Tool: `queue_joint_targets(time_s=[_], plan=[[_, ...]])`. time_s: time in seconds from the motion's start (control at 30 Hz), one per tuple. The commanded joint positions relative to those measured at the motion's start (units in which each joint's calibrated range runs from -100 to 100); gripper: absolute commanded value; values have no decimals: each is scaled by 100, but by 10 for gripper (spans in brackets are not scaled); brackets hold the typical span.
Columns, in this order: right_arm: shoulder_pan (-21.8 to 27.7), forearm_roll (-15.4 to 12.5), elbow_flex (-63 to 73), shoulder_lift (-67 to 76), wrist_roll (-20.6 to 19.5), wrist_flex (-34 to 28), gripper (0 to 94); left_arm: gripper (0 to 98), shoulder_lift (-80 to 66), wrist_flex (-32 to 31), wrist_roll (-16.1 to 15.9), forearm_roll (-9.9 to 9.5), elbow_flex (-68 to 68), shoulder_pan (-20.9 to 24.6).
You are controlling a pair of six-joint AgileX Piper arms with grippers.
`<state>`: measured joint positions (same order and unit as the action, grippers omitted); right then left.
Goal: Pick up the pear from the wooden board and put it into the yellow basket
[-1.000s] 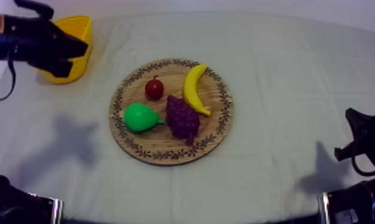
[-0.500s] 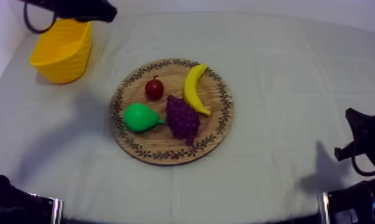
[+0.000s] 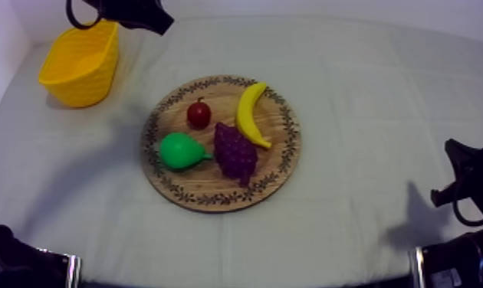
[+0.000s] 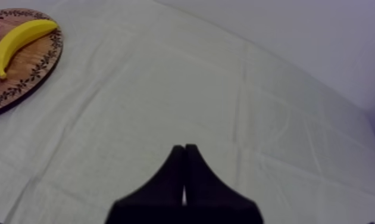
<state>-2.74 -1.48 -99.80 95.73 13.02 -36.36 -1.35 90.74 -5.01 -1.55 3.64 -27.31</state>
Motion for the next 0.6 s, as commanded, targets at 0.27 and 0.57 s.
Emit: queue_joint_targets(time_s=[0.27, 0.57], plan=[[-2, -1, 2, 3, -3, -2, 4, 0, 252, 732, -2001, 286, 359, -111], [-2, -1, 2, 3, -5, -2, 4, 0, 488, 895, -2704, 338, 508, -174]])
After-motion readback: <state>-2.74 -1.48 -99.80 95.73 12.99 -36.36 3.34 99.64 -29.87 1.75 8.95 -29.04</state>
